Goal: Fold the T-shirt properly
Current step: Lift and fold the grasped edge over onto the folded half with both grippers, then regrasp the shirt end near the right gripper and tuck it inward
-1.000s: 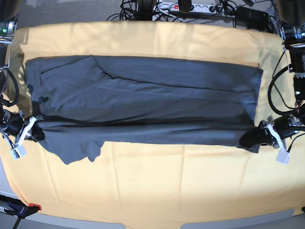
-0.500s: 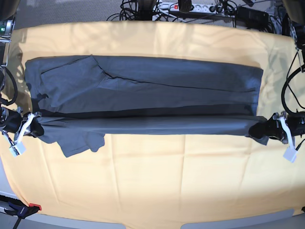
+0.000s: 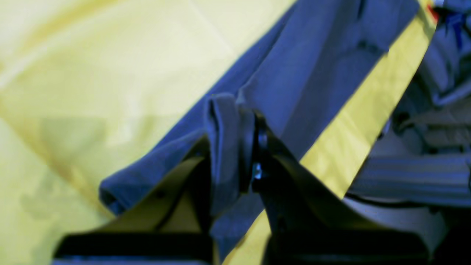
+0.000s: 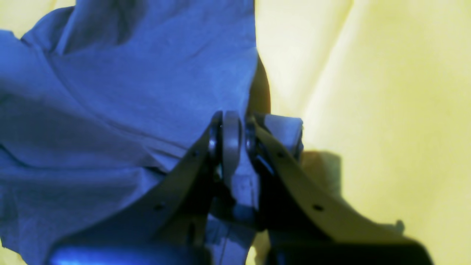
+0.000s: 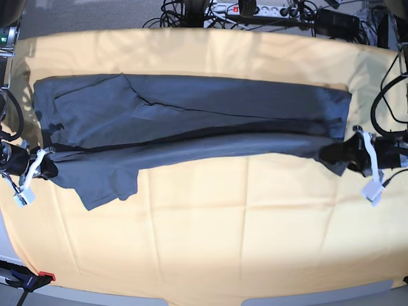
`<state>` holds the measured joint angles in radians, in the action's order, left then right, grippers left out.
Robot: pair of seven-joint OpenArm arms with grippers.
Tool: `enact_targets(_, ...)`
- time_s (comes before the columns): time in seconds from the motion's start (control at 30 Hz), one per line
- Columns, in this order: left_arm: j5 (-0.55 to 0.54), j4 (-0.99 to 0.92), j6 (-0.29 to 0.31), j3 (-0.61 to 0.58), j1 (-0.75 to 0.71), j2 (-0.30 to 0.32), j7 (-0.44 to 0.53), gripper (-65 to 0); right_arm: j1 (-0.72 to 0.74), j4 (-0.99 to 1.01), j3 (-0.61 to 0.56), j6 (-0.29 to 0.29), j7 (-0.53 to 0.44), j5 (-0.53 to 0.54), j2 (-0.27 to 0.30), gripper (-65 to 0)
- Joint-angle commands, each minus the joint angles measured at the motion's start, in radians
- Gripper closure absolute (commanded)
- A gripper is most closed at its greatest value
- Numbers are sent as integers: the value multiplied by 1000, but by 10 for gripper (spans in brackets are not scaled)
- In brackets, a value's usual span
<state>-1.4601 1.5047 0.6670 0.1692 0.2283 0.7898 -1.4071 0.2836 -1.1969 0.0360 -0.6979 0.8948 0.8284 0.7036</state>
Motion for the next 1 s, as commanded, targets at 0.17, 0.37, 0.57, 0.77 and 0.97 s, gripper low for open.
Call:
enact_targets(0.17, -23, 11, 31, 11, -45, 27, 11, 0, 24, -14, 10, 0, -18, 6, 28, 0)
enact_targets(0.37, 139, 11, 31, 11, -48, 28, 11, 0, 24, -14, 10, 0, -5, 6, 29, 0)
enact_targets(0.57, 186, 11, 31, 11, -47, 36, 11, 0, 25, -14, 10, 0, 4, 13, 28, 0)
enact_targets(0.77, 184, 11, 31, 10, -48, 47, 11, 0, 28, -14, 10, 0, 39, 6, 31, -100)
enact_targets(0.97, 178, 11, 31, 10, -48, 47, 11, -410, 74, -16, 11, 0, 52, 149, 89, -444)
